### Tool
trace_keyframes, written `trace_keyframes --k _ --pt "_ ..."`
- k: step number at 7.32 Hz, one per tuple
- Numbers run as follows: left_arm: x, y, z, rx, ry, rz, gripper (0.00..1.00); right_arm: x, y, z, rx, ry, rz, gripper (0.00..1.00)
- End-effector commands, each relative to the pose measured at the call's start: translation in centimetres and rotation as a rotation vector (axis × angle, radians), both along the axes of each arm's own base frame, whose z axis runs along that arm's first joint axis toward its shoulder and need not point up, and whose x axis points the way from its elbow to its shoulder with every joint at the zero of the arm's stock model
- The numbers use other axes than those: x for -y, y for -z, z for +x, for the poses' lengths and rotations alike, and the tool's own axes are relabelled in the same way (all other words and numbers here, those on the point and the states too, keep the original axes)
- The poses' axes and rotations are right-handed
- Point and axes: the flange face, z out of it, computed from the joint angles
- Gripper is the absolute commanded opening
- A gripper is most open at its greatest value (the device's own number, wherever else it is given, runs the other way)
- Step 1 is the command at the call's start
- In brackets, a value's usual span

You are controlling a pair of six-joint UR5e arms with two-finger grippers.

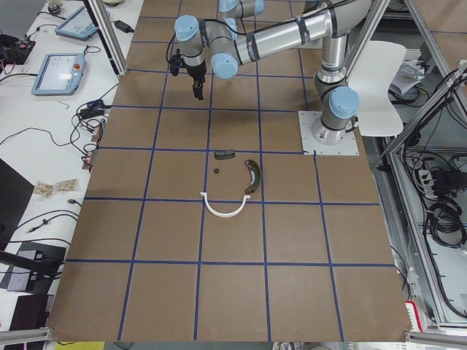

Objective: Place bearing gear from tray to pile

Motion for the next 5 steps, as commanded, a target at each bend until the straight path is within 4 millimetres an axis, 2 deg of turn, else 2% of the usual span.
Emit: trace_keyframes --k 1,2,3,4,5 --pt "-0.1 0.0 -2.4 -0.062 -0.033 0.000 1.00 5.4 -4.3 -6.5 -0.084 -0.057 -0.014 1.00" --pt "-0.5 0.3 -5.1 -0.055 -0.024 0.008 1.00 8.2 -7.4 -12.1 -0.090 -0.132 -0.004 1.00" --pt "-1.1 0.9 -8.3 -0.041 -0.019 0.021 1.00 9.7 -10.0 -17.9 -0.088 -0.183 0.009 1.00" --pt "-1.5 1.3 -12.0 -0.041 0.001 -0.027 1.00 10.0 -12.7 -23.3 -0.079 -0.213 0.031 1.00" --pt "-1.8 2.5 -14.9 -0.038 -0.002 -0.046 1.00 9.9 -16.7 -27.9 -0.121 -0.242 0.011 1.00"
